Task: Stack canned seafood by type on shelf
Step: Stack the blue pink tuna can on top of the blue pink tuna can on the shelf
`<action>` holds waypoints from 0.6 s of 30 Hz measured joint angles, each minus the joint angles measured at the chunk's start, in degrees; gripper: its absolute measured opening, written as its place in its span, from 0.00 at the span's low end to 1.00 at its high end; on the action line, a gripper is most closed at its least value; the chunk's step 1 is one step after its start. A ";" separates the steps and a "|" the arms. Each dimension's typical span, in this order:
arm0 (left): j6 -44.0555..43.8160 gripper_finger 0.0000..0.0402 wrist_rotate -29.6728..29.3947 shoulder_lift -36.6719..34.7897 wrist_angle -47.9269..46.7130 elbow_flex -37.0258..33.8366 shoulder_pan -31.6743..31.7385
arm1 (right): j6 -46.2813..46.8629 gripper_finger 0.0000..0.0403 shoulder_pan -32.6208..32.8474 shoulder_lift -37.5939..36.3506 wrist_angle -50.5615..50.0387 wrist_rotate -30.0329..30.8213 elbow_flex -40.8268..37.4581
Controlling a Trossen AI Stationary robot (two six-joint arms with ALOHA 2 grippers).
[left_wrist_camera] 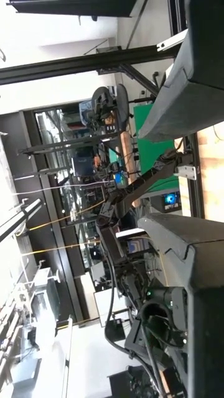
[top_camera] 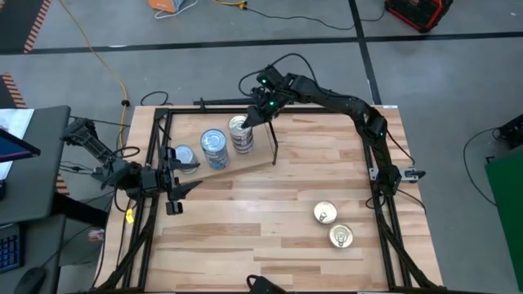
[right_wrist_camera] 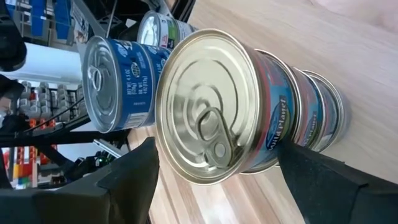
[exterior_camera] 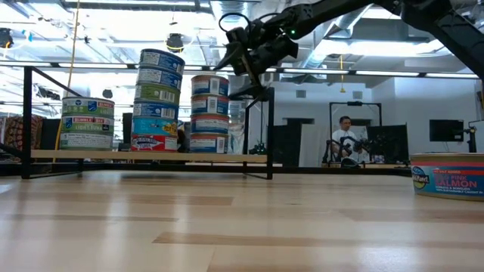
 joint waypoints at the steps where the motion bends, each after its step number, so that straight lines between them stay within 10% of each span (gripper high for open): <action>1: 0.00 0.47 0.00 0.00 0.00 0.00 -0.02 | 0.00 0.86 0.00 0.00 0.06 -0.02 0.00; 18: 0.00 0.47 0.02 0.00 -0.07 0.00 -0.01 | -5.69 0.86 -1.45 -0.48 -9.91 1.89 3.40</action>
